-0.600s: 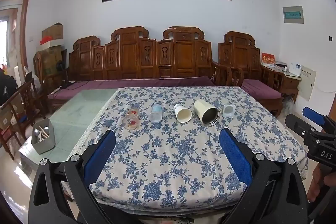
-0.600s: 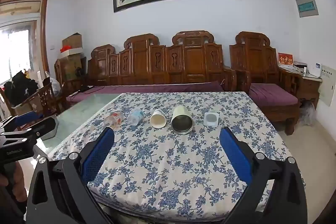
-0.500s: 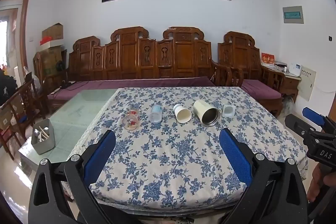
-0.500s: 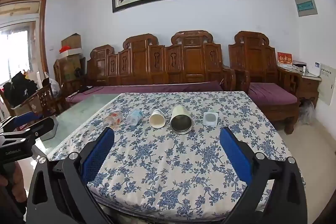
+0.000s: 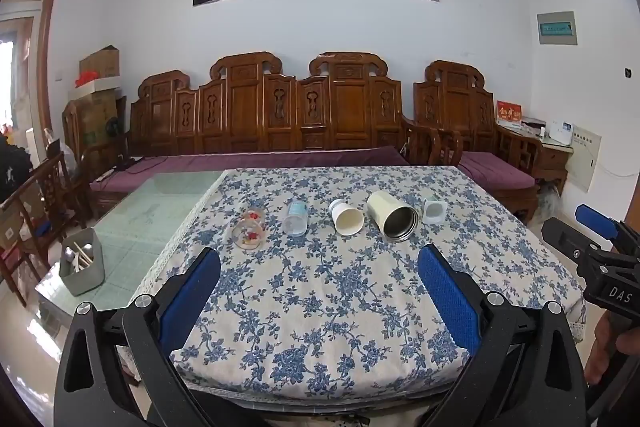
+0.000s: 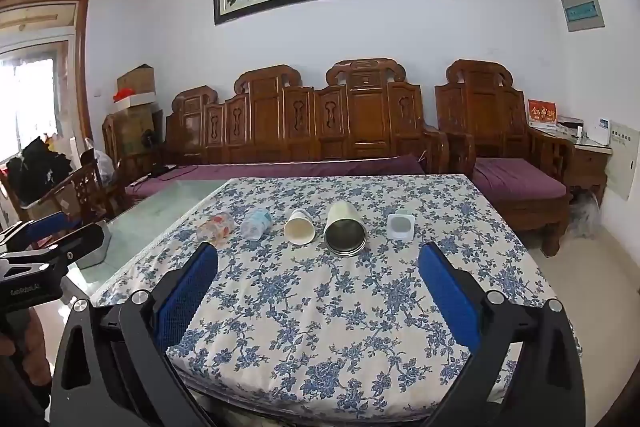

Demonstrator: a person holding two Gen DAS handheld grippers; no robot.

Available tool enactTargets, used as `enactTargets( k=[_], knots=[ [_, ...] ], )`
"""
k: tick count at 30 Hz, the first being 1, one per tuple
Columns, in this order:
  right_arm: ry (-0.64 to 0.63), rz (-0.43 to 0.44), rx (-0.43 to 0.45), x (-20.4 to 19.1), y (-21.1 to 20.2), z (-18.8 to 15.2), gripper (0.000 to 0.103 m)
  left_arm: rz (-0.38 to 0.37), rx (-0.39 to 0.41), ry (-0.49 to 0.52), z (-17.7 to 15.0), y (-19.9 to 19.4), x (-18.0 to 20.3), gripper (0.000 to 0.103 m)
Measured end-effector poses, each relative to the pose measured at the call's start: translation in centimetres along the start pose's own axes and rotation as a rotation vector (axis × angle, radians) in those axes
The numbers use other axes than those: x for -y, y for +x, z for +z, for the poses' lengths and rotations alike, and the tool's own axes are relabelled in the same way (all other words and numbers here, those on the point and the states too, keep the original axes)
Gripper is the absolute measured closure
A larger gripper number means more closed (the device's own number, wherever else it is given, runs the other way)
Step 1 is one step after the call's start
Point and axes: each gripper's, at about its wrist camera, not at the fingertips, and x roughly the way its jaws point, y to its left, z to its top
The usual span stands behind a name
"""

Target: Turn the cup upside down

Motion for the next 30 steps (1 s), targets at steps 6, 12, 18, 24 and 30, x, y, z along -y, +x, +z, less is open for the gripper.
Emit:
enactTargets(
  k=[6,12,18,24,30],
  knots=[
    [-0.001,0.000,0.001,0.1,0.0,-0.1,0.003,-0.002,0.003,-0.002,0.3,0.1,0.2,0.008],
    [-0.001,0.001,0.003,-0.2,-0.4,0.1,0.003,-0.006,0.009,-0.004,1.0,-0.3,0.0,0.008],
    [-0.001,0.002,0.003,-0.2,-0.5,0.2,0.003,-0.007,0.014,-0.002,0.9,-0.5,-0.1,0.008],
    [-0.002,0.001,0.003,-0.3,-0.5,0.2,0.003,-0.006,0.014,-0.001,1.0,-0.6,0.0,0.008],
    [-0.002,0.002,0.003,-0.3,-0.5,0.2,0.003,-0.006,0.019,0.003,1.4,-0.7,0.1,0.008]
  ],
)
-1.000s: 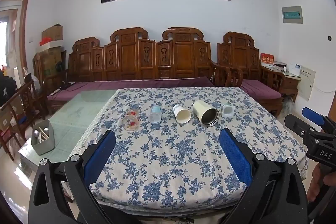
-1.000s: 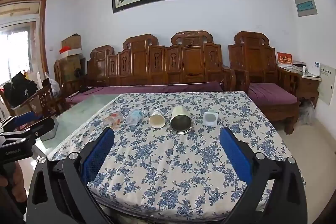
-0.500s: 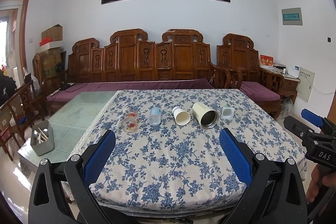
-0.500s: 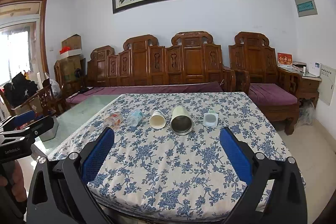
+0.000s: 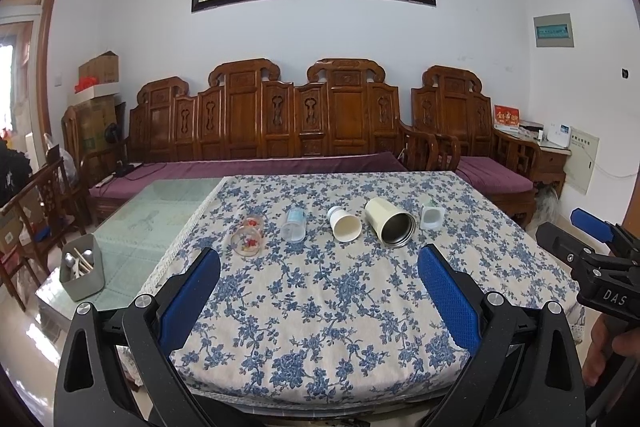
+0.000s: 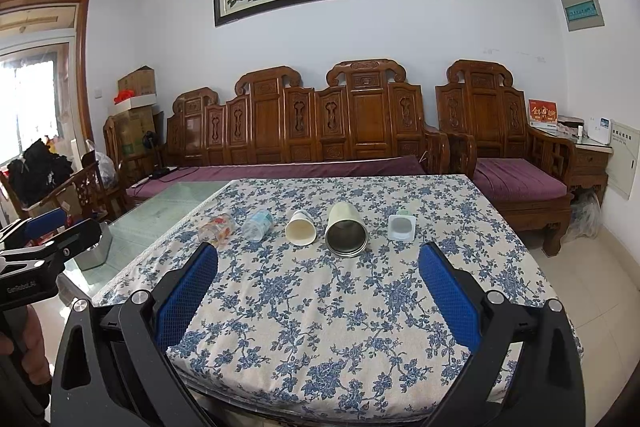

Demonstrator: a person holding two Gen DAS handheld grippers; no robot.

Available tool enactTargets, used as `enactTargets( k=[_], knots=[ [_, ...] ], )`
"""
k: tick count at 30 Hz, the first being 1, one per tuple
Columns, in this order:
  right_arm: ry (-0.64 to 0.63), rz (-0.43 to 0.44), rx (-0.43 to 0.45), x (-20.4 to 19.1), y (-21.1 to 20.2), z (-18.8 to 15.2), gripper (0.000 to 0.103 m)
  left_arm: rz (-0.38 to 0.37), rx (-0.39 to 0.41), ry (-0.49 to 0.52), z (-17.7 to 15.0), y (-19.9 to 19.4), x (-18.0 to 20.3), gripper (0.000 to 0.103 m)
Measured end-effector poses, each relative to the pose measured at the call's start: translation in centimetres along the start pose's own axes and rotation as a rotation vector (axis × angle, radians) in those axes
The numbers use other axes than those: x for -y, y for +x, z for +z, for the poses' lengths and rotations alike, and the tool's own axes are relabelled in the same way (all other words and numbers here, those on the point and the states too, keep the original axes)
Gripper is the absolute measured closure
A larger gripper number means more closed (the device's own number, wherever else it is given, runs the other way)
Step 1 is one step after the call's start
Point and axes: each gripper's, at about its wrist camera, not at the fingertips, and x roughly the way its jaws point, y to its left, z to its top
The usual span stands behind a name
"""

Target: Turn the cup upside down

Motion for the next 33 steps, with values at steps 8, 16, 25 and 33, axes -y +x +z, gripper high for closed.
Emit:
enactTargets(
  k=[8,16,25,33],
  knots=[
    [0.001,0.000,0.000,-0.01,-0.08,0.03,0.003,0.000,0.004,0.003,0.19,-0.24,0.00,0.008],
    [0.001,0.000,0.001,-0.05,0.01,0.03,0.003,0.000,0.006,0.005,0.26,-0.37,0.08,0.008],
    [0.004,0.001,0.002,-0.14,-0.13,0.20,0.003,-0.001,0.008,0.005,0.32,-0.42,0.10,0.008],
    [0.004,0.000,0.003,-0.08,-0.13,0.15,0.003,0.000,0.006,0.005,0.30,-0.42,0.12,0.008]
  ],
)
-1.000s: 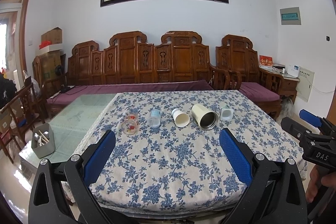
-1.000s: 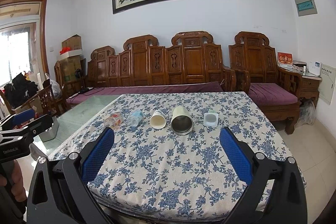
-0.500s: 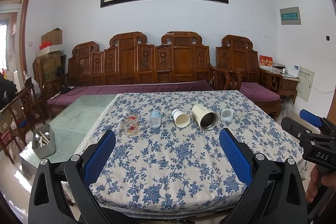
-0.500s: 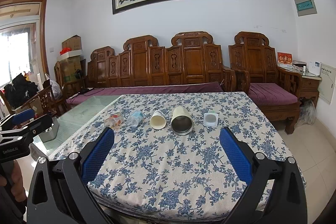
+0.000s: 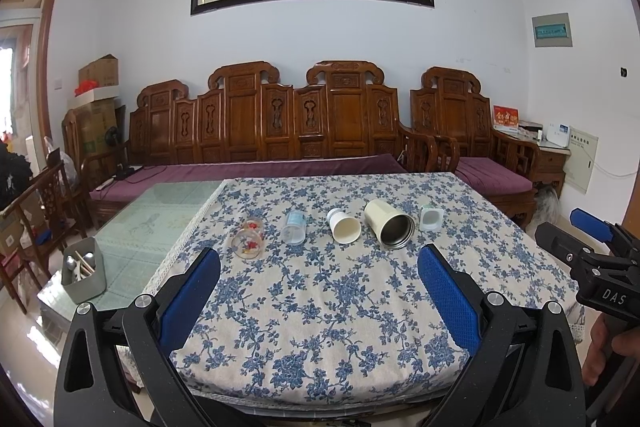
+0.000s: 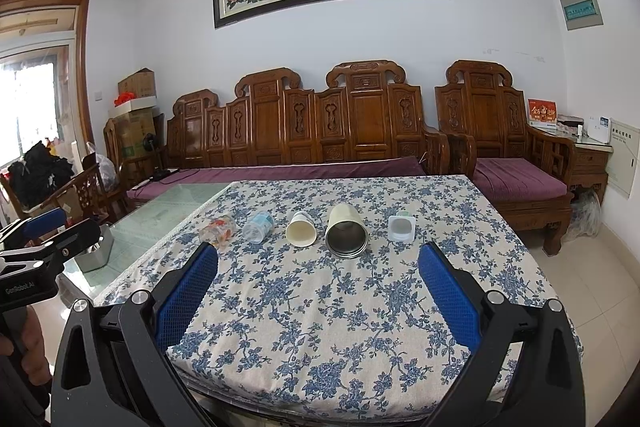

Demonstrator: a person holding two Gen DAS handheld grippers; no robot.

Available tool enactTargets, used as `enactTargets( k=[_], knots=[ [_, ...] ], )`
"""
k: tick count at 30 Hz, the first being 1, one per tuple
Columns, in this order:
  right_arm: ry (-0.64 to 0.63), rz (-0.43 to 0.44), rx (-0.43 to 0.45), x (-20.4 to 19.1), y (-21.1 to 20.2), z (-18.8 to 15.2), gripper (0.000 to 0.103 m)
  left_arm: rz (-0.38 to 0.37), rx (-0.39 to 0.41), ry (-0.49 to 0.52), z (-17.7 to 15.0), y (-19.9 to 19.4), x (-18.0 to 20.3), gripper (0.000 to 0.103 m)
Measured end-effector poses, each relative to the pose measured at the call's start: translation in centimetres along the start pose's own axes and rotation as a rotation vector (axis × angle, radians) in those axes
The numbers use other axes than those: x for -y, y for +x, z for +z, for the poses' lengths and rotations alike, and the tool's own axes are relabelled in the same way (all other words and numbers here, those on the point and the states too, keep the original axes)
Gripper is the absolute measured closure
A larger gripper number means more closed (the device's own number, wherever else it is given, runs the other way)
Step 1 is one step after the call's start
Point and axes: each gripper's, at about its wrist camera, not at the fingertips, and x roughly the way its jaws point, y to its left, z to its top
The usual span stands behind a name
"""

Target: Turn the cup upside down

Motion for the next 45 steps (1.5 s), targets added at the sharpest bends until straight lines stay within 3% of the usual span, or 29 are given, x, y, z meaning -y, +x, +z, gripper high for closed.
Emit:
enactTargets(
  k=[8,14,23,35,42,44,45],
  knots=[
    [0.006,-0.003,-0.018,0.0,0.5,-0.2,0.003,-0.001,-0.027,0.000,-0.1,1.0,-0.2,0.008],
    [0.014,-0.004,-0.060,1.2,3.1,-1.0,0.003,-0.023,-0.092,0.016,-0.8,4.4,-0.2,0.008],
    [0.025,-0.039,-0.135,4.9,10.2,-0.9,0.003,-0.057,-0.172,0.066,-1.6,11.4,0.5,0.008],
    [0.061,-0.100,-0.176,11.2,19.8,2.4,0.003,-0.112,-0.288,0.064,-2.5,22.6,0.5,0.008],
    [0.019,-0.092,-0.264,13.6,27.8,3.4,0.012,-0.131,-0.341,0.091,-2.7,29.0,0.8,0.008],
    [0.025,-0.078,-0.305,14.3,30.5,3.2,0.018,-0.135,-0.351,0.094,-2.6,30.8,0.8,0.008],
    [0.026,-0.069,-0.323,14.5,31.6,3.1,0.028,-0.138,-0.355,0.093,-2.5,31.5,0.9,0.008]
  ],
)
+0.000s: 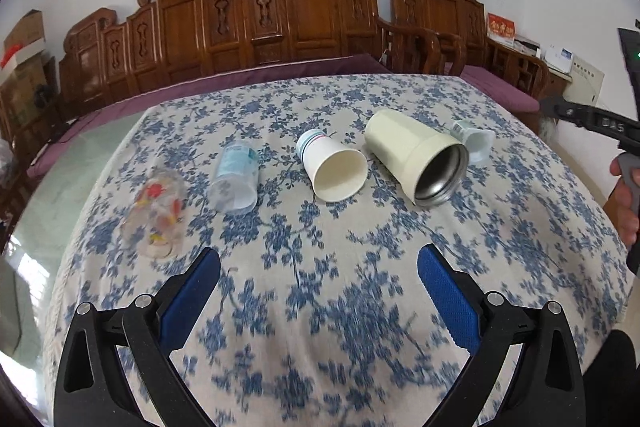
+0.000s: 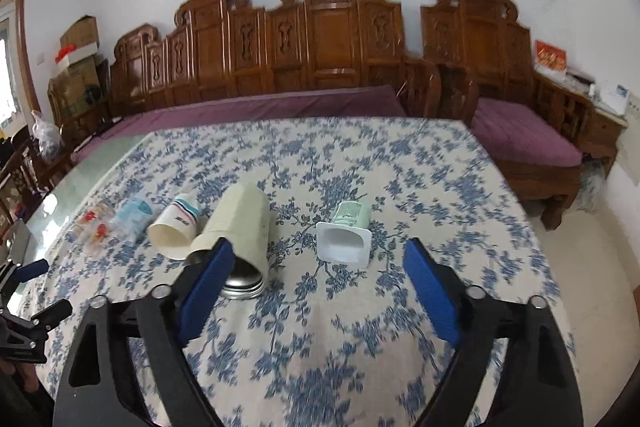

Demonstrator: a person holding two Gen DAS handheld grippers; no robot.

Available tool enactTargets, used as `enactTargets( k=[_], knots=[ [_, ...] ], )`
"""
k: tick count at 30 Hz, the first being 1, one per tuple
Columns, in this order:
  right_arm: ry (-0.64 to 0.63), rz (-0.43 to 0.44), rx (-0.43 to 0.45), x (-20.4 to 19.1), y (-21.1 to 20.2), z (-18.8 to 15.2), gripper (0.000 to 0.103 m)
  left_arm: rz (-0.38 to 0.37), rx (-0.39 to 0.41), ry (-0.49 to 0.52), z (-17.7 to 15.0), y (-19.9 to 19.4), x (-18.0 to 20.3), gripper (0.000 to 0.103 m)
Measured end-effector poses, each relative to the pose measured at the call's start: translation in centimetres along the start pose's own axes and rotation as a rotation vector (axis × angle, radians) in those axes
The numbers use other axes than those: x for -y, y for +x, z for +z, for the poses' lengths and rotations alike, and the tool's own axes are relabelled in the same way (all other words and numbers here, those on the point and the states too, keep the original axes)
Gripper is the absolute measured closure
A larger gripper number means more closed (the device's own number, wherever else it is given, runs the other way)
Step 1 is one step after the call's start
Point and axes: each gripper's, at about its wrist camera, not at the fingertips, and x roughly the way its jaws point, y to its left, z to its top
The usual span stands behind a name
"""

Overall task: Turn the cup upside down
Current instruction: 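Move the right gripper forward to the pale-green cup and straddle it, then close the right gripper on the pale-green cup and lift it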

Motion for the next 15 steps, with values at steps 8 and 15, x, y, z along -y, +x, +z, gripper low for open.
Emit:
enactTargets(
  k=[8,15],
  knots=[
    [-0.005,0.008,-0.189,1.0,10.3,1.8,0.043,-0.052,0.002,0.012,2.1,3.0,0.1,0.008],
    [0.031,-0.037,-0.265,1.7,15.6,3.6,0.044,-0.053,0.016,0.055,3.4,2.8,0.5,0.008]
  ],
)
